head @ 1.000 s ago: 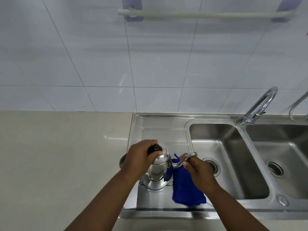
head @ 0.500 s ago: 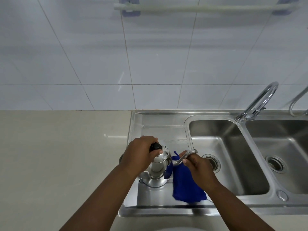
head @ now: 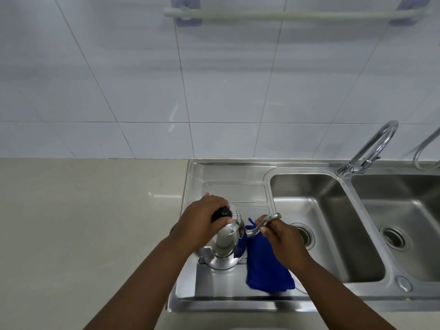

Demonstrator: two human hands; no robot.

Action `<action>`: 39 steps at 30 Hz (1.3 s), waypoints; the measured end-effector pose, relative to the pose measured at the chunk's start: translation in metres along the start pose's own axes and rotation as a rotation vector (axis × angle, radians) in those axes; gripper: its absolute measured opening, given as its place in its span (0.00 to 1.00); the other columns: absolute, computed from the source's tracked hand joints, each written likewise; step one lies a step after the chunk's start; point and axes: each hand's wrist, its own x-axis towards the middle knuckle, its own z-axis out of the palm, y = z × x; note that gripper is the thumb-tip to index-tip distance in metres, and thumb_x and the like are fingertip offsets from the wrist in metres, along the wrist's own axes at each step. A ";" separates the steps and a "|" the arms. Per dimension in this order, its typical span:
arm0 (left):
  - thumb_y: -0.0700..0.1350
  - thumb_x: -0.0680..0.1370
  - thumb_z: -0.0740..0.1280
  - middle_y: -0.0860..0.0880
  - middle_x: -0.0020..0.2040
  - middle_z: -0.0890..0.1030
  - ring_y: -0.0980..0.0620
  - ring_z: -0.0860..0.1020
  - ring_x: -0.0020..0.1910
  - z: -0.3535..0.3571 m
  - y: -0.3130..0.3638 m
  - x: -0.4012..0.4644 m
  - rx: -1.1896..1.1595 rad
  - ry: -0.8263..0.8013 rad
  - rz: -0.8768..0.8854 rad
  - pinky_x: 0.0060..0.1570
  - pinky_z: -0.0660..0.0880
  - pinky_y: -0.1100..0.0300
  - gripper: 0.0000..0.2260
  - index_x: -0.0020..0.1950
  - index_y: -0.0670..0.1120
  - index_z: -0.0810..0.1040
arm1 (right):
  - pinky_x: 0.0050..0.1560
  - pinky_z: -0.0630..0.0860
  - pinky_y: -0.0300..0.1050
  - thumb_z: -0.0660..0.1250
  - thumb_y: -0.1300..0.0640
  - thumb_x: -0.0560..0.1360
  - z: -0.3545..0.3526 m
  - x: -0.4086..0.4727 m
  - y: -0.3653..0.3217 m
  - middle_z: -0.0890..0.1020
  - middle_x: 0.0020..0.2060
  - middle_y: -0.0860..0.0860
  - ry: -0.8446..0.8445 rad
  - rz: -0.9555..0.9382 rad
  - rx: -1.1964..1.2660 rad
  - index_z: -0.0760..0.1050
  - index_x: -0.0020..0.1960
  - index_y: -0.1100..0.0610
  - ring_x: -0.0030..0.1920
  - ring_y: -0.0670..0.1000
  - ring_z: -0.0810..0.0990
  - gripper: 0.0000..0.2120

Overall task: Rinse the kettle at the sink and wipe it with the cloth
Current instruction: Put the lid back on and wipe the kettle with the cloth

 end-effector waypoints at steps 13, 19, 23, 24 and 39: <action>0.49 0.74 0.71 0.56 0.59 0.81 0.62 0.77 0.60 0.012 -0.012 0.002 -0.238 0.013 0.011 0.64 0.73 0.61 0.12 0.57 0.55 0.78 | 0.62 0.78 0.54 0.63 0.63 0.79 -0.003 0.090 -0.029 0.83 0.55 0.55 -0.265 0.038 0.107 0.78 0.58 0.55 0.56 0.54 0.82 0.11; 0.47 0.76 0.69 0.55 0.59 0.81 0.62 0.77 0.60 0.026 -0.010 -0.008 -0.277 0.159 -0.008 0.69 0.68 0.62 0.11 0.57 0.55 0.77 | 0.49 0.76 0.43 0.63 0.57 0.80 0.010 0.089 -0.045 0.85 0.47 0.53 -0.167 -0.056 -0.098 0.79 0.59 0.55 0.44 0.49 0.82 0.11; 0.45 0.76 0.70 0.57 0.59 0.81 0.64 0.76 0.61 0.026 -0.011 -0.008 -0.278 0.163 -0.013 0.68 0.69 0.63 0.12 0.58 0.54 0.77 | 0.56 0.75 0.43 0.64 0.50 0.78 0.029 0.048 -0.012 0.84 0.54 0.53 -0.016 -0.007 -0.215 0.78 0.63 0.55 0.56 0.54 0.81 0.15; 0.45 0.76 0.70 0.57 0.59 0.81 0.63 0.76 0.61 0.026 -0.011 -0.008 -0.278 0.160 -0.016 0.68 0.69 0.62 0.12 0.59 0.54 0.77 | 0.60 0.74 0.46 0.64 0.47 0.77 0.035 0.033 0.004 0.82 0.58 0.53 0.014 -0.001 -0.307 0.77 0.63 0.55 0.60 0.55 0.79 0.18; 0.44 0.78 0.66 0.56 0.66 0.76 0.61 0.69 0.70 0.032 -0.011 -0.010 -0.239 0.159 -0.036 0.71 0.67 0.51 0.17 0.67 0.53 0.72 | 0.59 0.75 0.51 0.57 0.64 0.79 0.066 0.006 0.015 0.82 0.58 0.60 -0.118 0.425 0.547 0.73 0.67 0.53 0.55 0.57 0.81 0.19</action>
